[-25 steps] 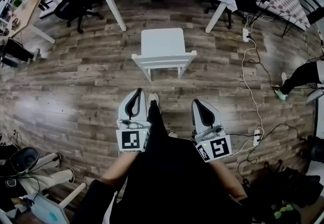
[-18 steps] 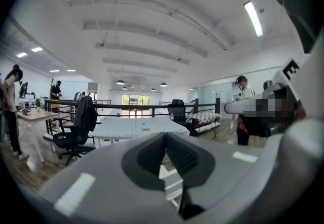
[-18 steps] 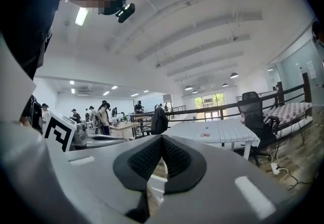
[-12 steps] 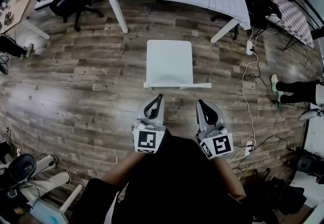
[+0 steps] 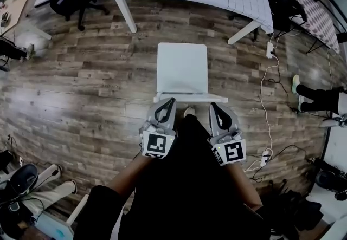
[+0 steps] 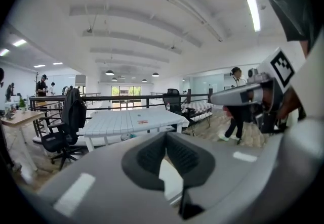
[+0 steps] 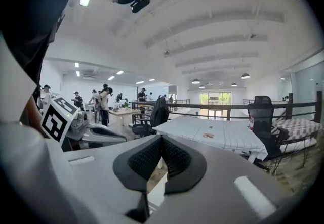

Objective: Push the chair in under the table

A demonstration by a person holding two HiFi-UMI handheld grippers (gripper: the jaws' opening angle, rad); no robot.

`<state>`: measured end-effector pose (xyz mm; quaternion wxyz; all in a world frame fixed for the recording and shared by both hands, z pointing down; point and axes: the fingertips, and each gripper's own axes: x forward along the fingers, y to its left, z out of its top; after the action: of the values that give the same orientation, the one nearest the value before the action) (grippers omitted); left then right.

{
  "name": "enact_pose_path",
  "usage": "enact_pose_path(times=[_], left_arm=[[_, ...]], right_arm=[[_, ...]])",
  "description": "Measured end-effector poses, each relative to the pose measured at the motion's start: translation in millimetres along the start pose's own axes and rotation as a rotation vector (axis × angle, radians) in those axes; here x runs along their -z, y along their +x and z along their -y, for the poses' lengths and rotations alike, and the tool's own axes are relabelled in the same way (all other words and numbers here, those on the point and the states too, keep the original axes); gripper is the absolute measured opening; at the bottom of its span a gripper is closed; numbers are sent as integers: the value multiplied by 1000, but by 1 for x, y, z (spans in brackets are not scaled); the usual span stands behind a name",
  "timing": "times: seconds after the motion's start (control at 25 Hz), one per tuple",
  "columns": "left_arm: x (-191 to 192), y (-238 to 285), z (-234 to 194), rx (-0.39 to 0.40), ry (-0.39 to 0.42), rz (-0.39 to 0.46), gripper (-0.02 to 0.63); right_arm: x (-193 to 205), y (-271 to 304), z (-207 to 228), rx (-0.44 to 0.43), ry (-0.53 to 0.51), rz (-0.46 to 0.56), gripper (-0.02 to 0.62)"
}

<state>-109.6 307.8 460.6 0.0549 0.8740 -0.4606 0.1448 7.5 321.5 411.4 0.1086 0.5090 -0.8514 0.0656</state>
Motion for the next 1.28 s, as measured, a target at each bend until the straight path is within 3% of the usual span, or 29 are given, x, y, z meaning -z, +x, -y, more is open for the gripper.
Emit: enact_pose_path(times=[0.2,0.36,0.56,0.68,0.92,1.16,1.28], left_arm=[[16,8,-3,-49,18,-70,11],[23,23,1,-35,41,-124,11],[70,43,37,164,23,-275,14],[95,52,45,228,37,-367,85],[134,69,66,396,222,-536,175],[169,88,69,466,380,-662,181],[195,90,77,542,461,-756,189]], right_arm=[[26,10,19,-63,-17,-94,-3],[41,25,34,-99,-43,-170,-3],[115,39,27,-265,-163,-431,-2],[151,45,23,-346,-246,-533,19],[208,53,24,-475,-405,-715,122],[242,63,17,-577,-584,-793,130],[264,65,18,-623,-670,-859,142]])
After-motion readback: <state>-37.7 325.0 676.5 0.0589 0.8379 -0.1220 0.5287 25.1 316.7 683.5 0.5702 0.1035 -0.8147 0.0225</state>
